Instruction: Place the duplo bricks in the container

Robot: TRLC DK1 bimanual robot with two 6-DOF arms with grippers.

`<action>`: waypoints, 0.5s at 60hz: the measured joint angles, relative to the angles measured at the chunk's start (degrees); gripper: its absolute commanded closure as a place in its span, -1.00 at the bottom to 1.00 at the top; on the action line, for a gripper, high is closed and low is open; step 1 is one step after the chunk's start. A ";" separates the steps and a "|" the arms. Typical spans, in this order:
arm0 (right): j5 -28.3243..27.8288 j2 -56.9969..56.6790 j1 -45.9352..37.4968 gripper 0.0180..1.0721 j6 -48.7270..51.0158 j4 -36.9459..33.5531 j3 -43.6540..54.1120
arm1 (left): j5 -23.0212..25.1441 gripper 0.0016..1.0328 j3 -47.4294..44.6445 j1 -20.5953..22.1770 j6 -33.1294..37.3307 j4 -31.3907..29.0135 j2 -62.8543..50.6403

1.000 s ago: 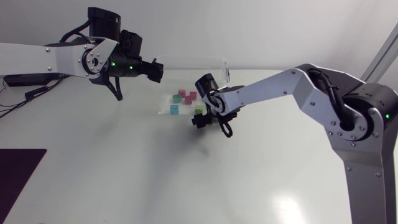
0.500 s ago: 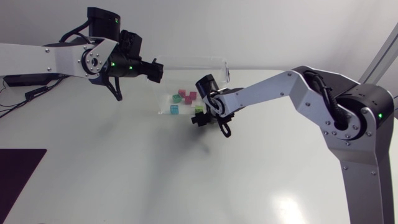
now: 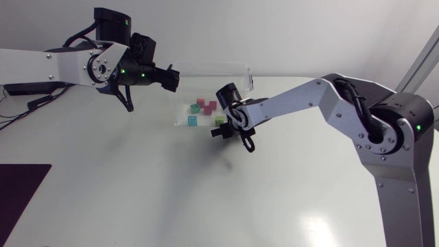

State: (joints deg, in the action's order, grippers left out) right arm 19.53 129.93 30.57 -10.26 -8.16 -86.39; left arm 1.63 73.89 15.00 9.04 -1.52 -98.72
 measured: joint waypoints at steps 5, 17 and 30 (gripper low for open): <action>-0.20 -0.70 -0.13 0.21 0.00 0.79 1.27 | 0.00 -0.90 -0.04 0.00 0.00 0.00 0.07; -0.24 -4.74 -0.79 0.21 0.00 0.92 7.15 | 0.00 -0.90 -0.59 0.00 0.00 0.13 0.68; -0.70 -13.68 -1.53 0.21 0.04 0.57 16.68 | 0.02 -0.90 -1.40 0.00 0.02 0.13 2.23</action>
State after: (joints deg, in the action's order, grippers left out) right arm 18.83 116.25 29.04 -10.22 -7.60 -69.71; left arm 1.65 72.49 15.00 9.06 -1.39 -96.49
